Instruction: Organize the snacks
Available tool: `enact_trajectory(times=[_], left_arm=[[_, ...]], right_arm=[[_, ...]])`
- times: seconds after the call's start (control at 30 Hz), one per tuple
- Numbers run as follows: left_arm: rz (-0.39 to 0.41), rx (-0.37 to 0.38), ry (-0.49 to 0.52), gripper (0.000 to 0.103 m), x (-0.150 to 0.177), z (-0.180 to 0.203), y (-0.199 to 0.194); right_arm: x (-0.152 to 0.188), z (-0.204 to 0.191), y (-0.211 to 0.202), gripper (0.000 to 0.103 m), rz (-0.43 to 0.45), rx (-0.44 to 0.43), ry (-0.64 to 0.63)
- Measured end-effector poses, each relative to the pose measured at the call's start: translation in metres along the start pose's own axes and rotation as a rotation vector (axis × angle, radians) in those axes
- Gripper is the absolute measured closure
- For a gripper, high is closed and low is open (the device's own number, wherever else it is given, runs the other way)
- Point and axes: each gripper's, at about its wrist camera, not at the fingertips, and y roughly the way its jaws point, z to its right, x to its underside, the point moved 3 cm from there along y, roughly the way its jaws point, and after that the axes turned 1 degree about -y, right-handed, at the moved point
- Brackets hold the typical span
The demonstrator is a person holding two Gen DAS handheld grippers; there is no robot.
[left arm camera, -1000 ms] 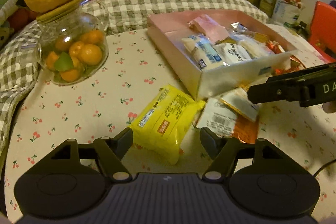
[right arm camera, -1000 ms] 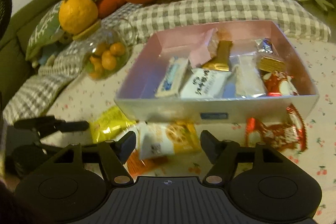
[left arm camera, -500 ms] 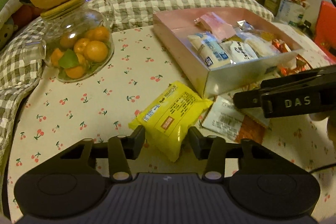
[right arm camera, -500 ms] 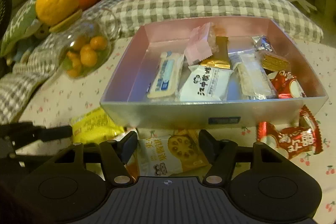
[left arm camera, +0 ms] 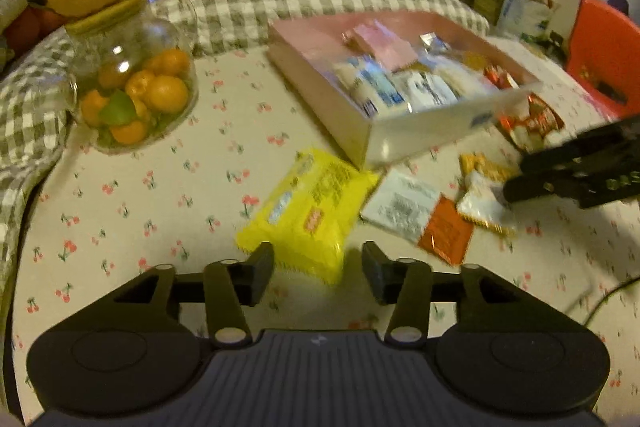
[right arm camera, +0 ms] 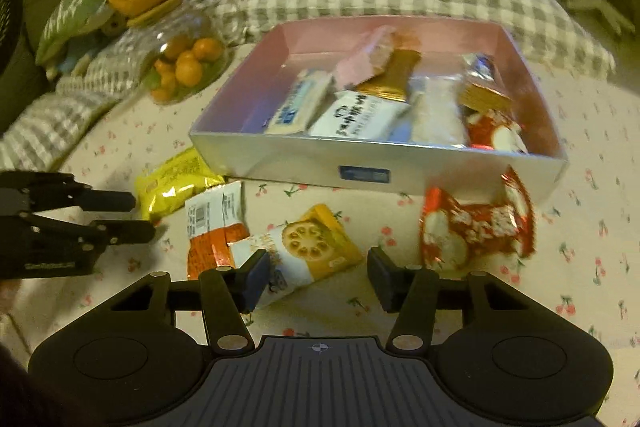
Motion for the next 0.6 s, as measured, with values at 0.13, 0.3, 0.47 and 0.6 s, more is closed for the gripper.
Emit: enact_trajectory(times=[0.13, 0.3, 0.47, 0.6], left_arm=[[0.04, -0.031, -0.008, 0.043, -0.009, 0.001, 0.01], [0.042, -0.082, 0.004, 0.041, -0.014, 0.004, 0.021], [0.048, -0.095, 0.033, 0.051, -0.012, 0.009, 0.018], [0.05, -0.128, 0.081, 0.056, -0.008, 0.016, 0.015]], right_arm=[[0.0, 0.008, 0.0, 0.047, -0.004, -0.037, 0.118], [-0.007, -0.004, 0.013, 0.043, 0.029, 0.018, 0.162], [-0.01, -0.022, 0.026, 0.043, 0.086, 0.117, 0.101], [-0.003, -0.041, 0.032, 0.045, 0.093, 0.213, -0.075]])
